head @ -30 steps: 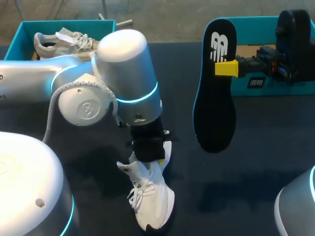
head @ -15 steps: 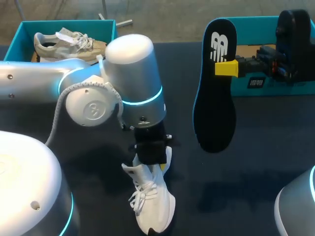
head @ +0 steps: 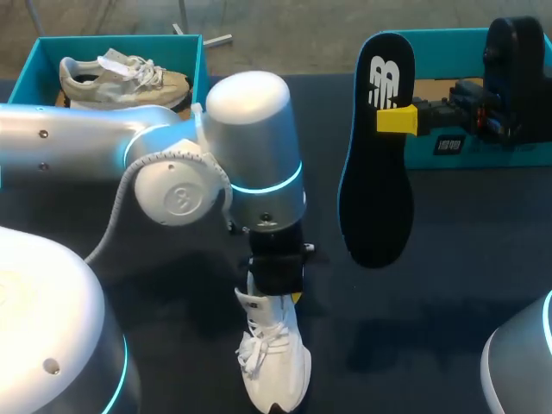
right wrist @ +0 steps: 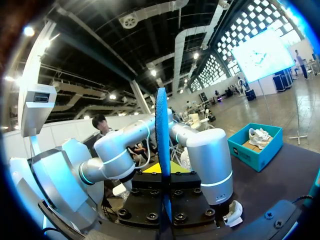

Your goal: Take the shoe out of the shoebox, open the shoe tongue, remove and reinsert the insole, then place the shoe into the shoebox

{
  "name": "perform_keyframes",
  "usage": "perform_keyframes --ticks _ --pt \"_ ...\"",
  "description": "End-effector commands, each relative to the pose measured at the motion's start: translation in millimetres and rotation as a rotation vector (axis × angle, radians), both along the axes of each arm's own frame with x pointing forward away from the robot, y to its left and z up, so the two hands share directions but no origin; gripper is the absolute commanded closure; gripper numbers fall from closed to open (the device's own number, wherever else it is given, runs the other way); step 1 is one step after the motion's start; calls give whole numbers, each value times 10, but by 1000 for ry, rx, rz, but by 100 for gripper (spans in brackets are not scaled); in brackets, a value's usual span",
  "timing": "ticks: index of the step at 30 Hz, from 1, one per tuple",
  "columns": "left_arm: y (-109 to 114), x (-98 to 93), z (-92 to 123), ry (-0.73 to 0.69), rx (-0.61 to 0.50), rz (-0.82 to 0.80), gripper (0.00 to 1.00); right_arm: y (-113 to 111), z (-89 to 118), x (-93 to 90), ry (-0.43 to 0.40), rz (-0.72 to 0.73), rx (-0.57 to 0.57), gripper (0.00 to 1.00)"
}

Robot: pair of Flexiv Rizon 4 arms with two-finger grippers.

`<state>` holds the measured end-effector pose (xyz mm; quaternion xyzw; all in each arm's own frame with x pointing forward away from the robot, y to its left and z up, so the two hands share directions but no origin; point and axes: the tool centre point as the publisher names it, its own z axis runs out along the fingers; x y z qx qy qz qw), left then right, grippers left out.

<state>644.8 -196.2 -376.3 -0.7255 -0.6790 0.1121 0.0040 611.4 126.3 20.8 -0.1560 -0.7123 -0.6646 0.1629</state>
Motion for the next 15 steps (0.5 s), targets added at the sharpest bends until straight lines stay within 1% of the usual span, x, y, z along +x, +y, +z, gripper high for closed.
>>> perform_keyframes --ticks 1,4,7,11,13,14,15 --pt "-10 -1 -5 -5 -7 0 100 29 -6 25 2 2 -2 100" --pt "-34 19 -12 0 -11 1 100 29 -6 25 2 2 -2 100" --pt "-52 29 1 3 -21 -1 66 29 -6 25 2 2 -2 100" --pt "-83 39 28 -9 -35 -6 54 29 -6 25 2 2 -2 100" --pt "-96 45 54 -12 -47 -5 50 29 -6 25 2 2 -2 100" --pt "-101 49 71 -18 -55 -3 46 29 -6 25 2 2 -2 100" --pt "-104 52 92 -25 -64 -1 39 29 -6 25 2 2 -2 100"
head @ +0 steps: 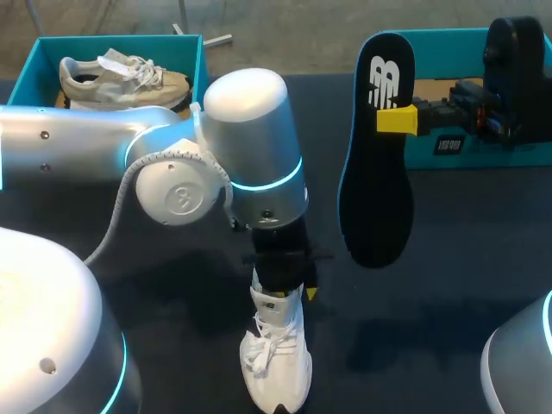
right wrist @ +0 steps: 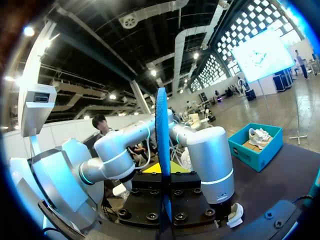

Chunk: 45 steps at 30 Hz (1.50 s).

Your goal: Take the shoe out of the shoebox, open the shoe tongue, remove and reinsert the insole, then place the shoe into the shoebox

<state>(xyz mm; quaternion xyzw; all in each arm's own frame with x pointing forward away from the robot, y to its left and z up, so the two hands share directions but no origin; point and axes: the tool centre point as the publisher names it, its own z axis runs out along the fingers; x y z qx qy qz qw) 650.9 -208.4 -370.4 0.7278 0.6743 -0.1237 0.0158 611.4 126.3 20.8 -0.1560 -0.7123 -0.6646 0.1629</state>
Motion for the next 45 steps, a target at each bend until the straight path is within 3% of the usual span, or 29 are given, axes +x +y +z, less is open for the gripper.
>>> perform_keyframes --ticks 1,3,4,19,30,37,45 --pt "16 -3 62 -17 -35 11 24 29 -6 25 2 2 -2 100" --pt "22 11 128 -35 -68 25 1 29 -6 25 2 2 -2 100" --pt "30 22 175 -39 -93 37 0 29 -6 25 2 2 -2 100" --pt "225 89 904 -153 -441 158 0 29 -6 25 2 2 -2 100" --pt "397 254 1334 -149 -713 155 0 29 -6 25 2 2 -2 100" --pt "488 338 1722 -167 -893 135 0 29 -6 25 2 2 -2 100" --pt "546 493 2077 -119 -1030 69 0 29 -6 25 2 2 -2 100"
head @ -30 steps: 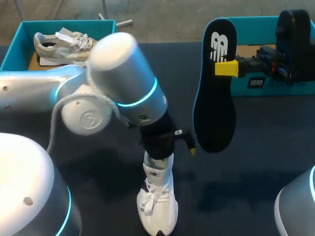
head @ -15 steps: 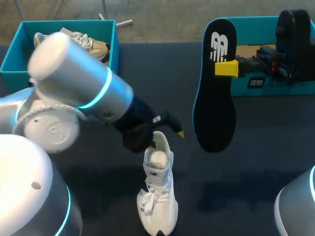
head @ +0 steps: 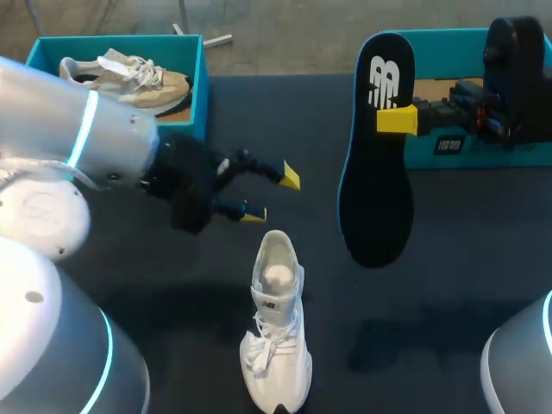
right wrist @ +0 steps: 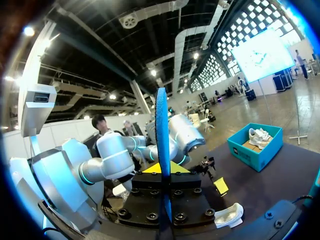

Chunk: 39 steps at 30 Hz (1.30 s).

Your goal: Take the shoe out of the shoebox, open the shoe tongue, remove and reinsert the insole, then place the shoe into the shoebox

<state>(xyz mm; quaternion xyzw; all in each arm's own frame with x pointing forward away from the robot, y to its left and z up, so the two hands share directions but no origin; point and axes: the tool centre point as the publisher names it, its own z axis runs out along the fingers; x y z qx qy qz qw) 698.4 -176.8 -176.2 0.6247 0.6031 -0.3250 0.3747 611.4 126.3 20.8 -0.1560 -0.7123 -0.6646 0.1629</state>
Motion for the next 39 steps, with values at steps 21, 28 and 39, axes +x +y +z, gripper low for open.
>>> perform_keyframes --ticks 21,28,39 --pt "317 220 312 -60 -301 -42 0 29 -6 25 2 2 -2 100" --pt "310 338 367 -89 -385 -52 0 29 -6 25 2 2 -2 100" --pt "309 402 432 -99 -431 -66 0 29 -6 25 2 2 -2 100"
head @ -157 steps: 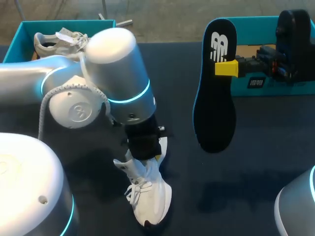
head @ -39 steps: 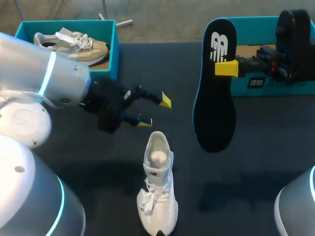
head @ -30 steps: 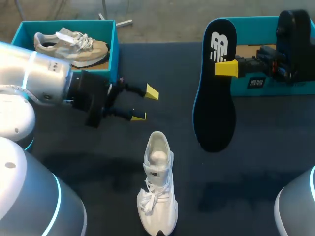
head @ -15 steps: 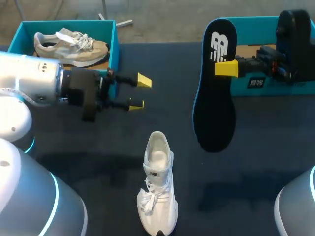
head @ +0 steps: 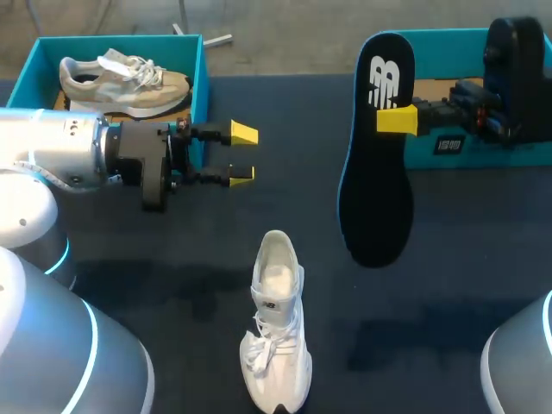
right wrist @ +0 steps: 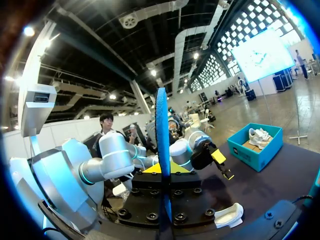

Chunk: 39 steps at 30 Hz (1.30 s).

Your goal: Take the shoe out of the shoebox, open the shoe tongue, remove and reinsert the insole, then place the shoe into the shoebox

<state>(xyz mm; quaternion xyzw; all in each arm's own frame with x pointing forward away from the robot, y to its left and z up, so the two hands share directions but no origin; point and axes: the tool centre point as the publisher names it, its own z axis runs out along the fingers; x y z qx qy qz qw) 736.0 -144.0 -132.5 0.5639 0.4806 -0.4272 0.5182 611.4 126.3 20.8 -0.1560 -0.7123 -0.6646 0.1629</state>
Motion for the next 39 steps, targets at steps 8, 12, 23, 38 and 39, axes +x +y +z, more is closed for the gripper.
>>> perform_keyframes --ticks 8,12,23,38,39 --pt "-19 26 -5 -1 0 -2 0 108 -23 247 59 40 -16 100" --pt "-19 26 -5 -1 0 -2 0 190 -163 562 192 81 -31 100" --pt "-19 26 -5 -1 0 -2 0 352 -398 1142 399 137 -70 100" --pt "-19 26 -5 -1 0 -2 0 352 -398 1142 399 137 -70 100" --pt "-19 26 -5 -1 0 -2 0 352 -398 1142 399 137 -70 100"
